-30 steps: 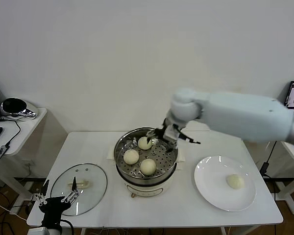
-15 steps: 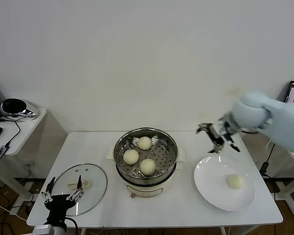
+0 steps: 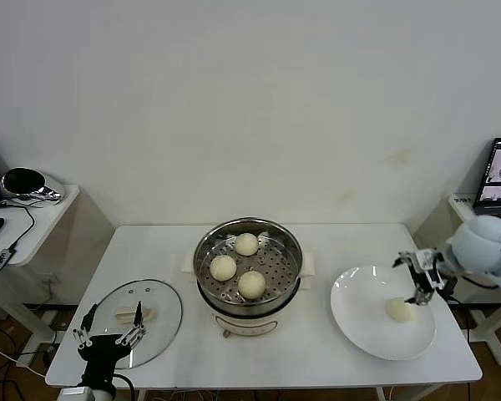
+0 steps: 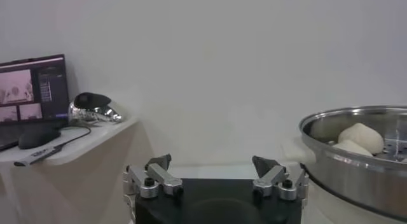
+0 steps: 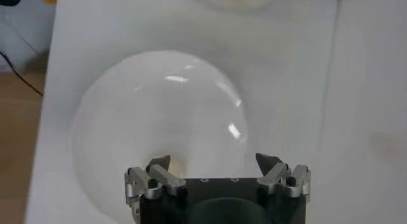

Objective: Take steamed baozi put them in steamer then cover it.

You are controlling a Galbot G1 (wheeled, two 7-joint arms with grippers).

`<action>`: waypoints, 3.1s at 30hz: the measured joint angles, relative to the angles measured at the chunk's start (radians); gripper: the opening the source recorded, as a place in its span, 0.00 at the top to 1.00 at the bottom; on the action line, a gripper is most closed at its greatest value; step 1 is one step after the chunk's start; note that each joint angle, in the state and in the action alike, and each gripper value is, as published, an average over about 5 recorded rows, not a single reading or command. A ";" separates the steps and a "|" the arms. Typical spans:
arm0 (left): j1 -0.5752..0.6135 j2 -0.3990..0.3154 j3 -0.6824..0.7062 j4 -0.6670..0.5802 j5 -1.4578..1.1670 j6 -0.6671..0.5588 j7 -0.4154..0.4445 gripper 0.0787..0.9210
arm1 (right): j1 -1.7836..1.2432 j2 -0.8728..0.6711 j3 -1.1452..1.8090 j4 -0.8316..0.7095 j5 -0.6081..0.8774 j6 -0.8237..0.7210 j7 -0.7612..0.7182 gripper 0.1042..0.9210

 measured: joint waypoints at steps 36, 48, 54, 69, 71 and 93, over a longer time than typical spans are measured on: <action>0.008 -0.013 -0.022 0.007 -0.005 0.000 -0.001 0.12 | -0.284 0.213 0.231 -0.309 -0.140 0.032 -0.002 0.30; 0.008 -0.012 -0.022 0.006 -0.007 -0.001 -0.002 0.12 | -0.229 0.195 0.196 -0.287 -0.111 0.015 -0.024 0.46; 0.001 -0.011 -0.015 0.007 -0.008 -0.001 -0.002 0.12 | -0.078 0.166 0.092 -0.231 -0.042 -0.011 -0.030 0.45; -0.009 -0.005 -0.006 0.013 -0.008 -0.002 -0.003 0.12 | 0.572 0.312 -0.361 -0.065 0.329 -0.164 0.041 0.42; -0.014 -0.005 -0.006 0.016 -0.010 -0.003 -0.003 0.12 | 0.622 0.354 -0.397 -0.055 0.390 -0.196 0.063 0.42; -0.031 -0.010 -0.018 0.018 -0.017 -0.002 -0.005 0.12 | 0.630 0.692 -0.543 -0.118 0.657 -0.414 0.223 0.42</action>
